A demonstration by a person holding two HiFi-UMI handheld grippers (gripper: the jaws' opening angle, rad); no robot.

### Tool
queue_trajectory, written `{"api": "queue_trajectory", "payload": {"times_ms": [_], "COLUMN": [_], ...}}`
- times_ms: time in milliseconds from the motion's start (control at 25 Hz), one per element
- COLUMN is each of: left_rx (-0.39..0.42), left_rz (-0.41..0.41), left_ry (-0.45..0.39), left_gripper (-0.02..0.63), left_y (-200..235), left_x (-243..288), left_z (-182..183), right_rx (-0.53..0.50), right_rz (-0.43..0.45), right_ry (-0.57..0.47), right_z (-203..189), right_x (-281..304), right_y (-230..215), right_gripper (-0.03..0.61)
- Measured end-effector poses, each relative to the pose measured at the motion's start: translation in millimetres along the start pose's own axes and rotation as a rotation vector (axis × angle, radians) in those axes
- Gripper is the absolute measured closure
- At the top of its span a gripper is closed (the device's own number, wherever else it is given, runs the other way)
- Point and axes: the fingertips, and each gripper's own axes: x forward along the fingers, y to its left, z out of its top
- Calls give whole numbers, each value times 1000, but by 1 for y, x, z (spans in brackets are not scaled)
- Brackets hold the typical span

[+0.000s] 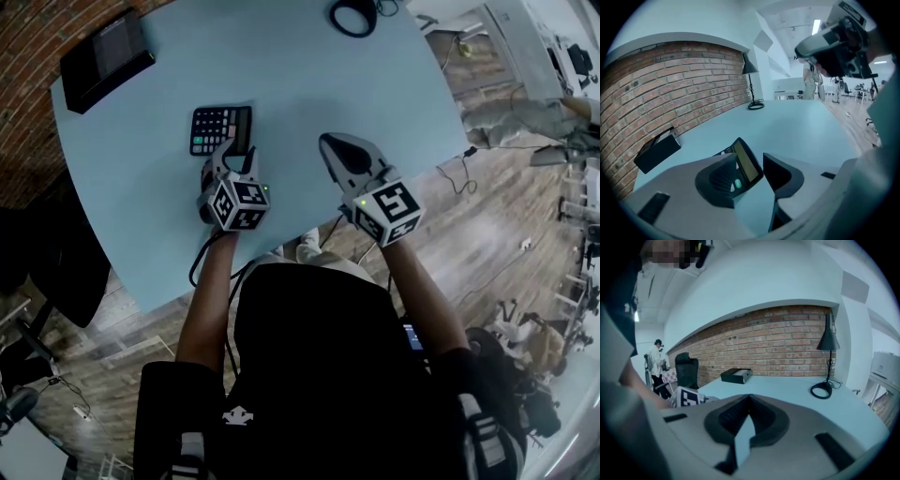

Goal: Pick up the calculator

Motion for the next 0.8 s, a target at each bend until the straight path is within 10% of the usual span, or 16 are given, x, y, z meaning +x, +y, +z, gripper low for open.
{"api": "queue_trajectory", "payload": {"times_ms": [800], "left_rx": [195], "left_rz": [83], "left_ry": [112], "left_gripper": [454], "left_y": [-10], "left_x": [34], "left_z": [-14], "right_rx": [61], "right_rz": [-4], "right_ry": [35], "right_z": [-21], "right_x": [-5], "right_y": [-15], "right_gripper": [574]}}
